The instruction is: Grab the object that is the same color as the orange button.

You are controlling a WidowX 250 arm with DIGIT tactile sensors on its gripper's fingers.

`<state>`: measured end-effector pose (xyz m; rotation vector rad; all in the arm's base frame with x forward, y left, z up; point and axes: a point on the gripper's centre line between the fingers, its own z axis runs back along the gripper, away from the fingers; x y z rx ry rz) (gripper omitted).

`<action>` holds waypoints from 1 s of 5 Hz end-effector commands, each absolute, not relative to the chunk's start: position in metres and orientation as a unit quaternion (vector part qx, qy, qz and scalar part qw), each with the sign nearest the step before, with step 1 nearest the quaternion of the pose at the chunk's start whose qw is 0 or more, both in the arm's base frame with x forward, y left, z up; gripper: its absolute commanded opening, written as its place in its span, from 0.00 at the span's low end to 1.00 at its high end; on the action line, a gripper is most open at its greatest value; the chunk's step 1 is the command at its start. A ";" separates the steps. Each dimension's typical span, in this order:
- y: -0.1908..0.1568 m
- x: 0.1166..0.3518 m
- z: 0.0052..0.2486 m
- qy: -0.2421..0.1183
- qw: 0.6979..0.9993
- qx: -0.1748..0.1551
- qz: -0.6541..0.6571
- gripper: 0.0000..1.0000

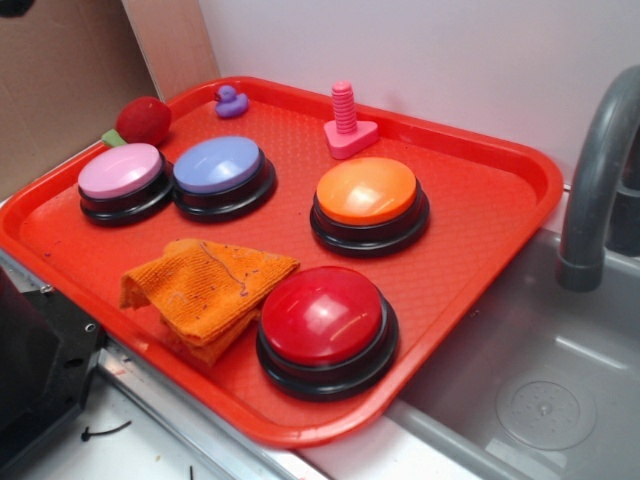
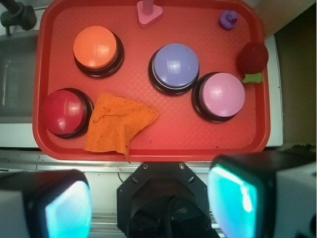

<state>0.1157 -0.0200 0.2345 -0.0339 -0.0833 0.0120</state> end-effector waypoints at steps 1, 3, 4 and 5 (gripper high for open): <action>-0.020 0.116 0.234 -0.042 0.999 -0.017 0.006 1.00; -0.026 0.120 0.208 -0.035 0.974 -0.055 0.215 1.00; -0.031 0.129 0.187 -0.025 0.938 -0.081 0.337 1.00; -0.047 0.135 0.154 -0.037 0.895 -0.078 0.438 1.00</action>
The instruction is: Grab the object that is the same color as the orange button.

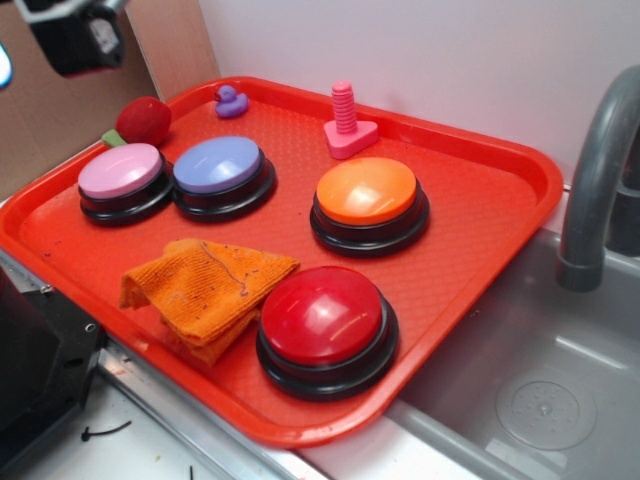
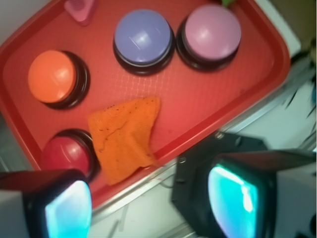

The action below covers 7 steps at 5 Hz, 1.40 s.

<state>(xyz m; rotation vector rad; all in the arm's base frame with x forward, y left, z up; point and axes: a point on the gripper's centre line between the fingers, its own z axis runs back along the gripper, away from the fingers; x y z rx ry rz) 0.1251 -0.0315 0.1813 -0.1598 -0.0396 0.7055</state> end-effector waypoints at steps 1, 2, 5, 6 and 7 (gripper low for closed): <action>-0.057 0.142 0.118 -0.016 0.870 -0.066 0.488 1.00; -0.063 0.150 0.092 -0.019 0.863 -0.043 0.503 1.00; -0.053 0.166 0.018 -0.004 0.849 0.049 0.526 1.00; -0.056 0.164 0.010 -0.008 0.851 0.055 0.522 1.00; -0.055 0.164 0.008 -0.008 0.848 0.046 0.528 0.00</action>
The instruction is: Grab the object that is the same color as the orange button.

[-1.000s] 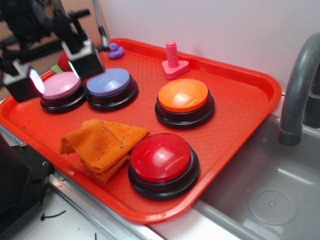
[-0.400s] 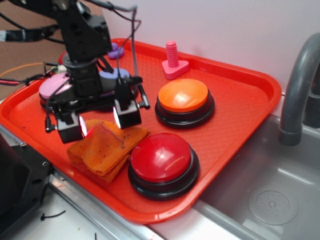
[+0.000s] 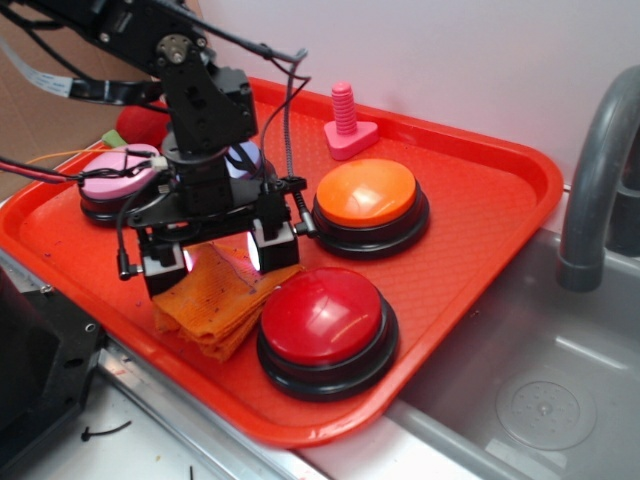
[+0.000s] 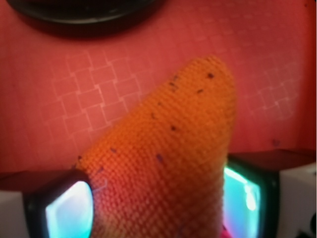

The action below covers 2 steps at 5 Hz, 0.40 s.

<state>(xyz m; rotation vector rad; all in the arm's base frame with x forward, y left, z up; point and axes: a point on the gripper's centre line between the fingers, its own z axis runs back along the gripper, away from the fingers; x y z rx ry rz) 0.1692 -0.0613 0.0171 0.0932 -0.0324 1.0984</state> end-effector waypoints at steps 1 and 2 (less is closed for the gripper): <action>-0.055 0.165 0.013 -0.012 0.850 0.039 0.526 0.00; -0.055 0.166 0.021 -0.005 0.867 0.029 0.497 0.00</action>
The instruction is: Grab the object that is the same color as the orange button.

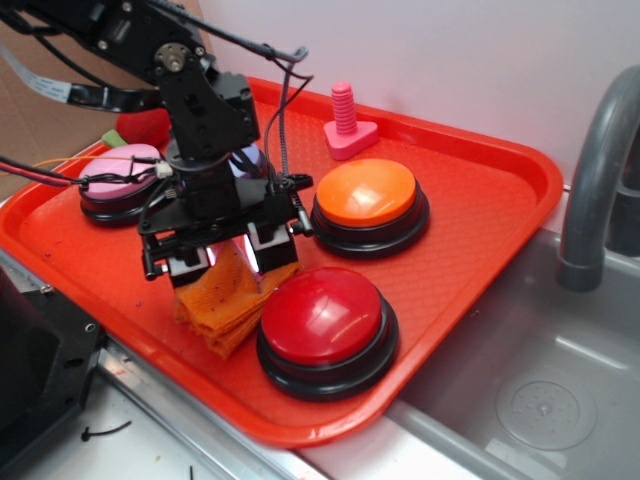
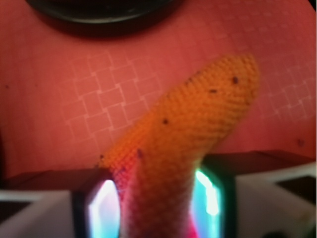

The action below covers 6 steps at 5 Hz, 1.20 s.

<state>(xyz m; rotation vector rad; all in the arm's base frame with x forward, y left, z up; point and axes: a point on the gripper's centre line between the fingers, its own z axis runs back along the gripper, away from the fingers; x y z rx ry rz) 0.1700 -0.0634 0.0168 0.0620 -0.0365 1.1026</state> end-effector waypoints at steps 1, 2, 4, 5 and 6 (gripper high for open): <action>-0.049 0.170 0.039 0.025 0.893 -0.009 0.449 0.00; -0.043 0.173 0.067 0.008 0.920 -0.016 0.392 0.00; -0.035 0.188 0.143 -0.005 0.984 -0.019 0.179 0.00; -0.036 0.189 0.181 -0.021 0.990 -0.031 0.139 0.00; -0.039 0.188 0.201 -0.021 0.991 -0.035 0.125 0.00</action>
